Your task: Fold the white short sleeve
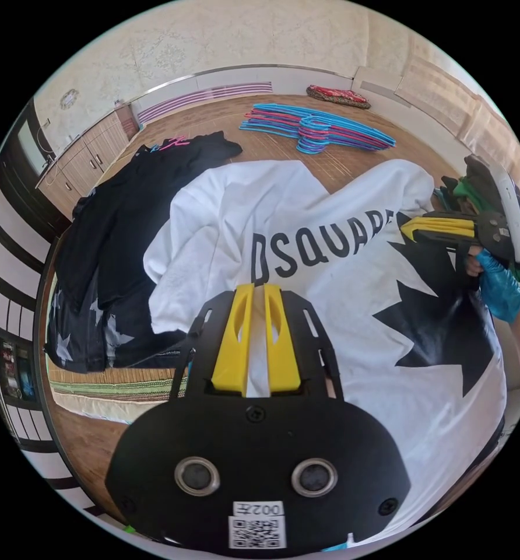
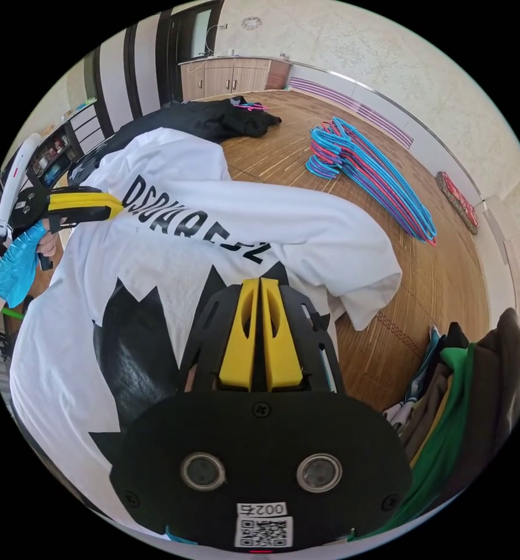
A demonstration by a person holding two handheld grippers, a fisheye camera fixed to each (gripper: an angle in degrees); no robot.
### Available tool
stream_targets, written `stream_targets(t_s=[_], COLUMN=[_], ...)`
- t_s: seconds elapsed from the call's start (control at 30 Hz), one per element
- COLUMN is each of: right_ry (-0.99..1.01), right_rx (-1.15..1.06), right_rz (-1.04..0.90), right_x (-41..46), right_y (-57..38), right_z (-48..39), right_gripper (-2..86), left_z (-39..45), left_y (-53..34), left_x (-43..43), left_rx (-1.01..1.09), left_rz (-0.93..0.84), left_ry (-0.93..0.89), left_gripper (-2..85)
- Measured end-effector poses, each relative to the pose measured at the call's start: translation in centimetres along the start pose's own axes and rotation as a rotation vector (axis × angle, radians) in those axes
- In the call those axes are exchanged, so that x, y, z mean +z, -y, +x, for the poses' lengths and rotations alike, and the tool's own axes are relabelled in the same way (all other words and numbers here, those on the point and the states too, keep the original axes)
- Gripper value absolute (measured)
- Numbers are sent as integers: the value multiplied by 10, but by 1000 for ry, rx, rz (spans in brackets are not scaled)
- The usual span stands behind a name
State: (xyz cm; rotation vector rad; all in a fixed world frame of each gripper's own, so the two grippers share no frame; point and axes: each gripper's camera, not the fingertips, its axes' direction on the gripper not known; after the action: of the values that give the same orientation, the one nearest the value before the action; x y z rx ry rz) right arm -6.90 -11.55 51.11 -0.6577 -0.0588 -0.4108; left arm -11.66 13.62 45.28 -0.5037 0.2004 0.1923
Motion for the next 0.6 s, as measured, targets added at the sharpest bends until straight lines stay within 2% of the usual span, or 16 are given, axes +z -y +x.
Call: stream_targets(t_s=[0.6], right_ry=[11], right_rx=[1], right_rz=[-2], right_x=[2], right_y=[2], right_z=[1], right_gripper=[-9], left_z=[2], left_y=[-1], left_x=[5], left_rx=[5], left_rz=[5], left_ry=[6], left_gripper=[-8])
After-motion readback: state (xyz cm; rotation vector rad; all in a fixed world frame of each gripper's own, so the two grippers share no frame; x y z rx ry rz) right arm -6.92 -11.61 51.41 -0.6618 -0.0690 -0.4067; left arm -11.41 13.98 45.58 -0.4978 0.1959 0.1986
